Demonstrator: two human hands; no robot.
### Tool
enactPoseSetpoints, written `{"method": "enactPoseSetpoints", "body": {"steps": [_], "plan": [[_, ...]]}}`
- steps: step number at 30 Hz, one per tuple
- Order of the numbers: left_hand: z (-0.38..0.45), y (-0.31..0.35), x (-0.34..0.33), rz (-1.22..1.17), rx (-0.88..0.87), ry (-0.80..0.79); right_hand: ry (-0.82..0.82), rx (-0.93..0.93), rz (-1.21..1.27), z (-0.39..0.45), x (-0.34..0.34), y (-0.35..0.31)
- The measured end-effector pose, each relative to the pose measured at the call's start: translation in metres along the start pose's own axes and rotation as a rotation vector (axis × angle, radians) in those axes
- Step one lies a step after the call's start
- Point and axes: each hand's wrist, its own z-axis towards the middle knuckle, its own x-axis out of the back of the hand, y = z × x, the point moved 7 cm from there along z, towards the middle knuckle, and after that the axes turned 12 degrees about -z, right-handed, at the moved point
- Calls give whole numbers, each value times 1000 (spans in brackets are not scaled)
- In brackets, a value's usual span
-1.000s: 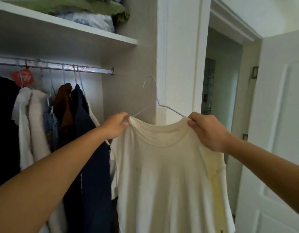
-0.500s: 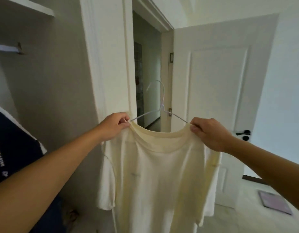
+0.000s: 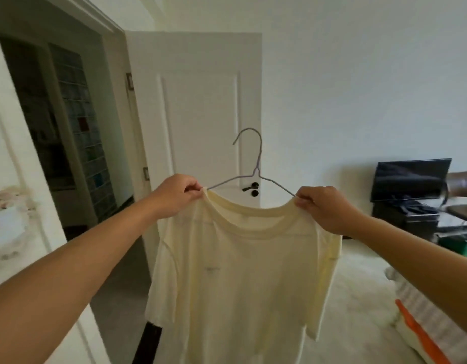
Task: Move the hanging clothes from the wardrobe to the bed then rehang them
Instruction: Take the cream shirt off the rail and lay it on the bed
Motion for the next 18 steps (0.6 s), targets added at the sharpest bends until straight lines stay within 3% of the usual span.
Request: {"method": "enactPoseSetpoints", "body": {"steps": [9,18], "plan": [[98,107,-189,-71,-164,-174,-57,-203,-110,-61,28,202],[182,208,-357,-133,-315,-358,-90,-414,-208,-119,54,357]]}}
